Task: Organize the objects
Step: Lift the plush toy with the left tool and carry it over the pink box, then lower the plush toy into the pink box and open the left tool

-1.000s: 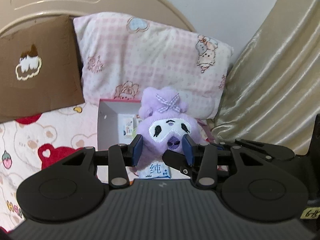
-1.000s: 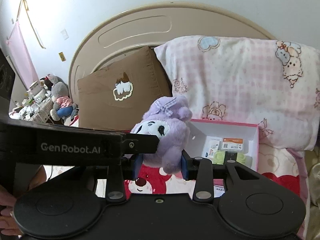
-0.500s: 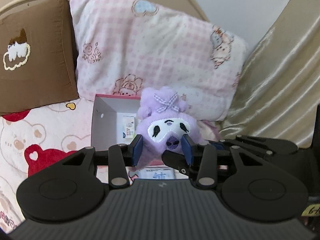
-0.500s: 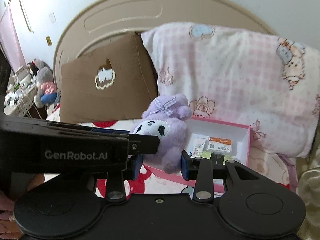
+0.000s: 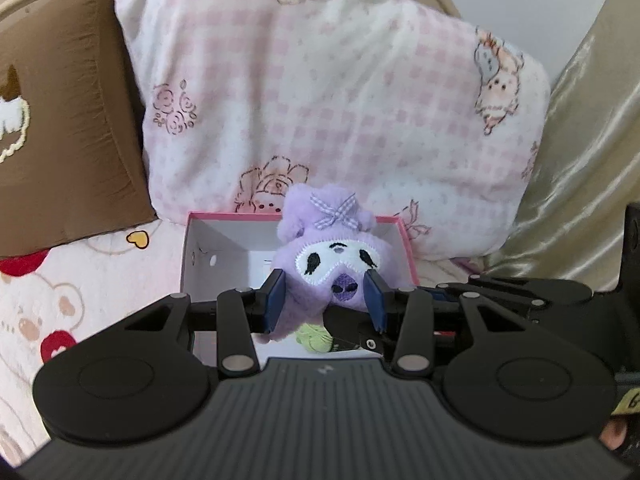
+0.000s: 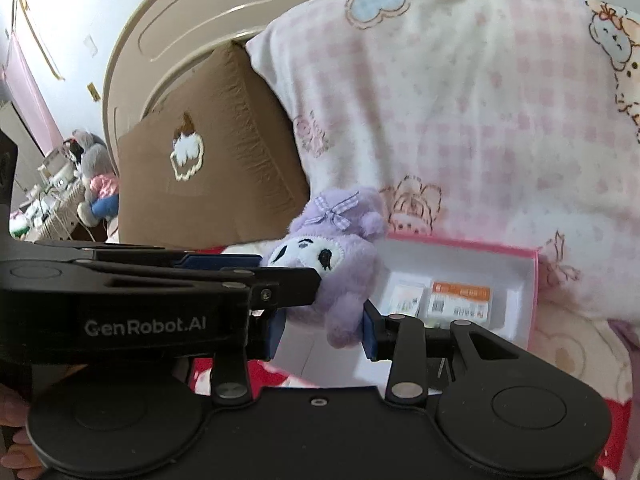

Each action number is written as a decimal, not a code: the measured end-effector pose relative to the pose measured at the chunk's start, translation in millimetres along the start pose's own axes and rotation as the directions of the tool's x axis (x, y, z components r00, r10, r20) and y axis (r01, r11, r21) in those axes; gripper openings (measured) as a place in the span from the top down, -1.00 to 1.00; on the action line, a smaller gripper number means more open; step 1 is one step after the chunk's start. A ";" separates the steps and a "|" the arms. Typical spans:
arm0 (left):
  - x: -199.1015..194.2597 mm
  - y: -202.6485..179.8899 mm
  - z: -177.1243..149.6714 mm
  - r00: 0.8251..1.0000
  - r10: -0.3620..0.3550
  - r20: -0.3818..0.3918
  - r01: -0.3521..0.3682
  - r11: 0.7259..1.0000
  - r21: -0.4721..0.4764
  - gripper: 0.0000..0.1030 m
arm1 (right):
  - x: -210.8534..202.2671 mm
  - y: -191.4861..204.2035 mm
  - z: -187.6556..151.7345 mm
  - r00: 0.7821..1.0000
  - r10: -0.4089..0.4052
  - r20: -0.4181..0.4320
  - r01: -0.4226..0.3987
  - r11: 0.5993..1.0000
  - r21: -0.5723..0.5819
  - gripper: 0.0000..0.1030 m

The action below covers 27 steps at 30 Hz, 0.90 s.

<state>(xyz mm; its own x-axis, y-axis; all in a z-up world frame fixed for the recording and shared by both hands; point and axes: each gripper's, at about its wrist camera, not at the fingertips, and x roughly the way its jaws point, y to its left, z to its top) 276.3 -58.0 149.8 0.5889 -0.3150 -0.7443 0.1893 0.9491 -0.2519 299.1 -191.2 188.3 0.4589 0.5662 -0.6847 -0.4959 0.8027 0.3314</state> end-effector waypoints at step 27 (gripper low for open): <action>182.4 70.8 -43.8 0.988 -0.008 -0.151 -0.012 0.991 -0.135 0.29 | 161.8 -74.9 -38.6 0.989 -0.026 -0.144 0.019 0.999 -0.047 0.12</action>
<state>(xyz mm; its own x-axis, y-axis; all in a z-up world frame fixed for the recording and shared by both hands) 362.7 -48.6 -30.9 0.4619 -0.3205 -0.8270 0.0743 0.9431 -0.3240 382.0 -166.9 27.6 0.3607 0.5125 -0.7793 -0.5211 0.8037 0.2874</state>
